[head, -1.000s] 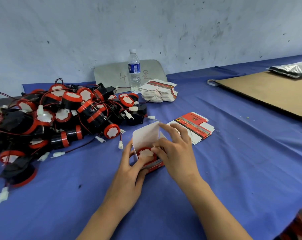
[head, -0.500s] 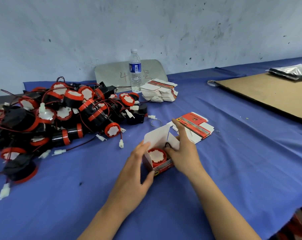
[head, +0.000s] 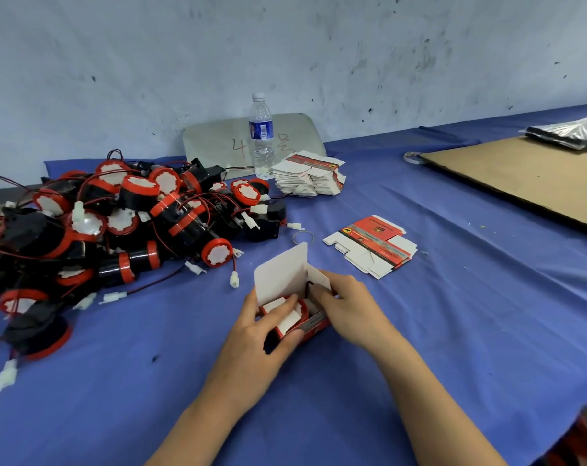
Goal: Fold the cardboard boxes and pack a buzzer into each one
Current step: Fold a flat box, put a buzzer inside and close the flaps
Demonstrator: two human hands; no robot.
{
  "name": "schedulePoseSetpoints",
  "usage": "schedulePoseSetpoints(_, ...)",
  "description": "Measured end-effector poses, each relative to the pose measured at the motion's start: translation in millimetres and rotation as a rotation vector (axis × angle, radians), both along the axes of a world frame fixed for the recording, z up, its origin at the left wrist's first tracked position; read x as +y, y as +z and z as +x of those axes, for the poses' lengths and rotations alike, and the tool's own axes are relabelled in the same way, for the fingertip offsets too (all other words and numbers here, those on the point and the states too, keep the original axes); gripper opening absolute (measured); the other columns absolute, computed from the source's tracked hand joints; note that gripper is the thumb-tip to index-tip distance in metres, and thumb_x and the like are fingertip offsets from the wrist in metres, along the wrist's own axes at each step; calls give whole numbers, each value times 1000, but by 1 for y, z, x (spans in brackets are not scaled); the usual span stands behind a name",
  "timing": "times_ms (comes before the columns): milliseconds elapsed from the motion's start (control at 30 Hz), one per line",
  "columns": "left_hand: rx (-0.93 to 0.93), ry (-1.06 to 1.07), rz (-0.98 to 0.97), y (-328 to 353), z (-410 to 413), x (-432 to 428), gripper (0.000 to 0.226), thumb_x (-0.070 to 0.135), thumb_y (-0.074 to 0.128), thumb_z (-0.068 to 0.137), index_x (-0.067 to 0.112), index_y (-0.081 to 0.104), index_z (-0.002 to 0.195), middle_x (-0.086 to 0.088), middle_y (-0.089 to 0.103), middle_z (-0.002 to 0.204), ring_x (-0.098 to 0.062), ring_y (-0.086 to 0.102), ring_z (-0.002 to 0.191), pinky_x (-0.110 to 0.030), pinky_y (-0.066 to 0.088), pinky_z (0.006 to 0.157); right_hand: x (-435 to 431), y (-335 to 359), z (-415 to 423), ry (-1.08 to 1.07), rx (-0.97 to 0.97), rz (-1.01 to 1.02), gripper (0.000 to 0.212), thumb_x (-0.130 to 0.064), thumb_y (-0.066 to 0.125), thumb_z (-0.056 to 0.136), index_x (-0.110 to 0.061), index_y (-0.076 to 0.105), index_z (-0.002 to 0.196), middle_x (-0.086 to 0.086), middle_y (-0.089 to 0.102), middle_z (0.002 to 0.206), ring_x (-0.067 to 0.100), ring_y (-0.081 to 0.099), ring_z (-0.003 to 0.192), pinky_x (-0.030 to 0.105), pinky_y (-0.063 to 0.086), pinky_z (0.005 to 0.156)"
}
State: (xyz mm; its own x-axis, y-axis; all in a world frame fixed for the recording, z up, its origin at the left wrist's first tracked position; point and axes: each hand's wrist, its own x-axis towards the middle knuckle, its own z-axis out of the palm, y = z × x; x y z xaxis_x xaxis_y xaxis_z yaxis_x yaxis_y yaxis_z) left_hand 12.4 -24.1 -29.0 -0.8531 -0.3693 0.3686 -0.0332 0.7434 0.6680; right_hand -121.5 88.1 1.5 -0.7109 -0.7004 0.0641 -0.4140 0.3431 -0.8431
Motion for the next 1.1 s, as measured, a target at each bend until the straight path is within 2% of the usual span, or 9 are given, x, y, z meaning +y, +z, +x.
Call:
schedulePoseSetpoints(167,11,-17,14,2,1,2,43,24,68,88,37,57,127,11,42,140,19,37,119,3,24,95,-1,0,5,-125,137,67,22,-13,49,89,-28,62,99,-4,67,85,22,58,80,29,41,60)
schedulePoseSetpoints(300,42,-14,26,3,1,3,46,22,70,86,45,52,121,15,45,134,22,38,116,3,25,95,-2,1,7,-133,39,19,23,-17,47,95,-29,56,77,-8,61,71,19,55,72,28,41,59)
schedulePoseSetpoints(467,46,-46,23,3,3,6,44,24,71,86,38,56,125,23,42,133,22,38,116,3,25,95,1,6,8,-195,110,61,15,-11,46,88,-20,59,84,0,65,77,26,57,78,35,47,62)
schedulePoseSetpoints(633,55,-69,27,4,3,7,47,22,71,86,45,52,122,20,43,136,19,38,120,1,26,97,2,8,4,-157,2,16,16,-1,48,82,-11,60,83,9,66,78,33,60,82,41,51,66)
schedulePoseSetpoints(733,56,-80,25,4,3,7,44,26,70,86,46,52,122,19,44,136,16,40,121,0,27,97,2,4,4,-141,-22,17,17,1,48,83,-10,61,83,9,68,80,32,62,84,36,49,64)
schedulePoseSetpoints(867,67,-12,9,2,1,0,42,15,67,90,33,58,127,7,44,140,19,39,119,1,27,96,1,2,10,-27,-71,-99,8,-30,57,92,-28,64,88,-9,68,82,13,63,83,30,49,73)
schedulePoseSetpoints(967,66,74,35,2,1,-6,41,12,59,94,32,55,129,2,32,153,12,32,131,3,23,98,0,7,9,27,-301,-136,39,-63,41,92,-35,69,91,-20,69,80,0,57,68,19,43,68)
schedulePoseSetpoints(1033,80,95,19,2,1,-7,45,6,57,95,38,50,127,8,18,158,15,20,137,6,18,96,3,8,3,6,-360,-152,35,-48,41,99,-28,69,96,-15,68,84,4,52,63,15,40,61)
schedulePoseSetpoints(1100,100,114,-5,2,1,-7,47,2,57,94,37,51,125,12,22,152,27,18,128,8,21,92,5,6,-1,1,-292,-127,17,-25,50,99,-21,66,96,-9,65,85,5,51,62,14,41,57)
